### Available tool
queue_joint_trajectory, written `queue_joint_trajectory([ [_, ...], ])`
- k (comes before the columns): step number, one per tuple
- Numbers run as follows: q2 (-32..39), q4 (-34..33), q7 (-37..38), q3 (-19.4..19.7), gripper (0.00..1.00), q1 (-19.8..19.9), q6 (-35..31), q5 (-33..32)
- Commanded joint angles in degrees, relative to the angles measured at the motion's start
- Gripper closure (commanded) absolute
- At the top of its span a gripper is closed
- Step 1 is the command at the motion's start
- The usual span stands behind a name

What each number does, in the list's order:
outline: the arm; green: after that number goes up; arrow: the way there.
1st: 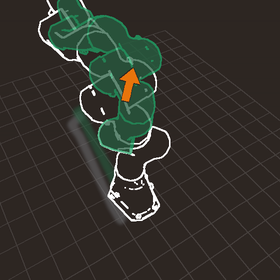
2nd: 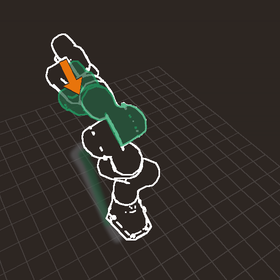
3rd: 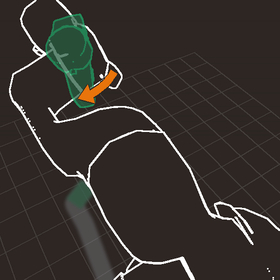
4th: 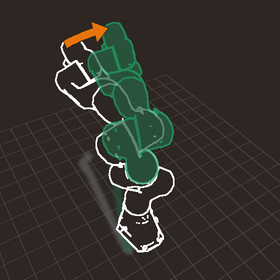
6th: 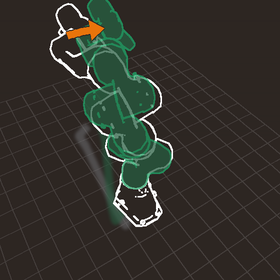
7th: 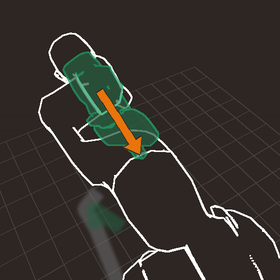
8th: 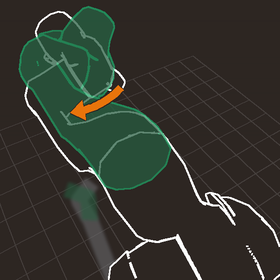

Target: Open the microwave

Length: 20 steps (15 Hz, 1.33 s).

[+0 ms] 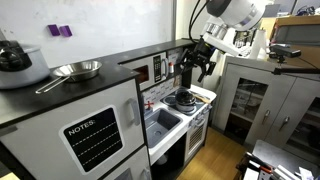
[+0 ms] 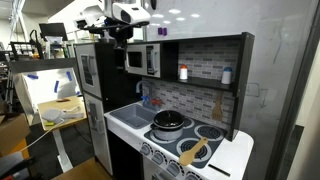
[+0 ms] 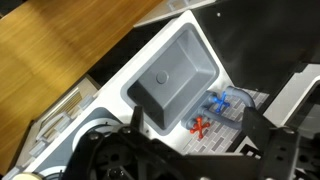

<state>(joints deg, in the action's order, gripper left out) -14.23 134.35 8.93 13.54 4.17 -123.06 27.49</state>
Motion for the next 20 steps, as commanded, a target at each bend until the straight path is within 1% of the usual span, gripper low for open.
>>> queue_joint_trajectory([
  [1, 2.54, -3.32, 3.25, 1.37, 0.0, 3.08, 5.77, 5.59],
  [5, 4.83, -5.3, 4.73, 4.33, 0.0, 6.49, 9.71, 12.86],
  [9, 7.9, -6.83, 7.16, 6.03, 0.0, 9.31, 11.54, 21.81],
  [15, 14.9, -8.86, 11.32, 6.12, 0.0, 11.31, 11.52, 37.16],
  [20, 19.36, -10.53, 12.94, 5.55, 0.0, 11.8, 11.57, 45.98],
])
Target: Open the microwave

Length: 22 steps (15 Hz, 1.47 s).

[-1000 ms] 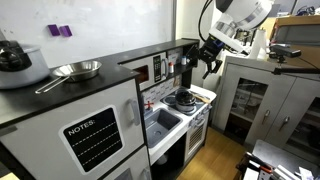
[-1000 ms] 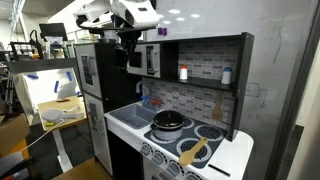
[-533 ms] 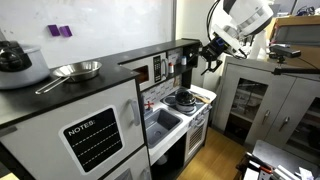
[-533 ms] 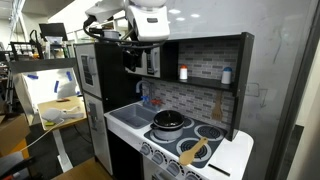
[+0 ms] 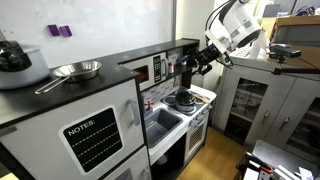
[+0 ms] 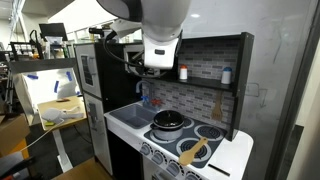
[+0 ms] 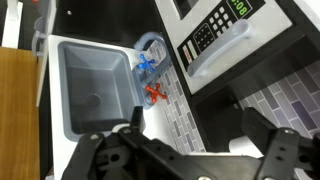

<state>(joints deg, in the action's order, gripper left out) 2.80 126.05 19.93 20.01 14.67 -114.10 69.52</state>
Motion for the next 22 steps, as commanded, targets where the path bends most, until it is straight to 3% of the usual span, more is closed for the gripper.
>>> queue_joint_trajectory([
  [1, 2.82, -2.53, 2.18, -1.06, 0.0, 1.25, 2.77, 5.33],
  [22, 2.46, -2.04, 1.3, -1.76, 0.0, 0.77, 1.7, 5.96],
])
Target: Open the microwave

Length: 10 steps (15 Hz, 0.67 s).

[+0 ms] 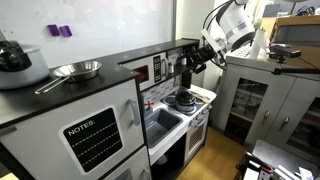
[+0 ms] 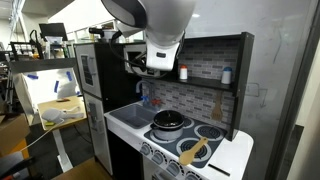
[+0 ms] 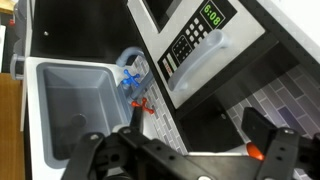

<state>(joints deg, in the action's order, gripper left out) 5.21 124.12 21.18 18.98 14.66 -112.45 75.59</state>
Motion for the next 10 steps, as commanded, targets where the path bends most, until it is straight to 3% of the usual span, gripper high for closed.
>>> queue_joint_trajectory([
  [1, 0.05, -0.11, 0.05, -0.73, 0.0, 0.78, 0.06, -0.11],
  [10, 0.13, 0.36, -0.3, -0.06, 0.0, 1.88, 0.53, 1.05],
])
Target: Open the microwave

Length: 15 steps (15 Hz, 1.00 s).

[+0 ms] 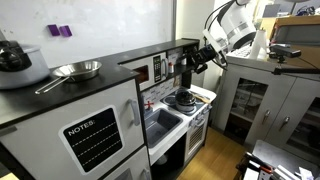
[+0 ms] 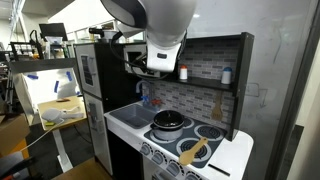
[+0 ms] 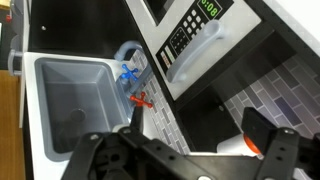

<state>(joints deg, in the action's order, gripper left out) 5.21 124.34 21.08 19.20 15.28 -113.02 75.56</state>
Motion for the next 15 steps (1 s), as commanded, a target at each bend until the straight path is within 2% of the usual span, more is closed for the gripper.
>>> queue_joint_trajectory([
  [1, 0.15, 0.32, 0.14, -0.16, 0.0, 1.63, 2.1, 1.2],
  [9, 1.23, 0.81, 1.49, 0.63, 0.0, 3.66, 12.53, 2.94],
  [15, 3.01, 0.17, 4.93, 0.5, 0.0, 3.79, 15.49, 5.64],
])
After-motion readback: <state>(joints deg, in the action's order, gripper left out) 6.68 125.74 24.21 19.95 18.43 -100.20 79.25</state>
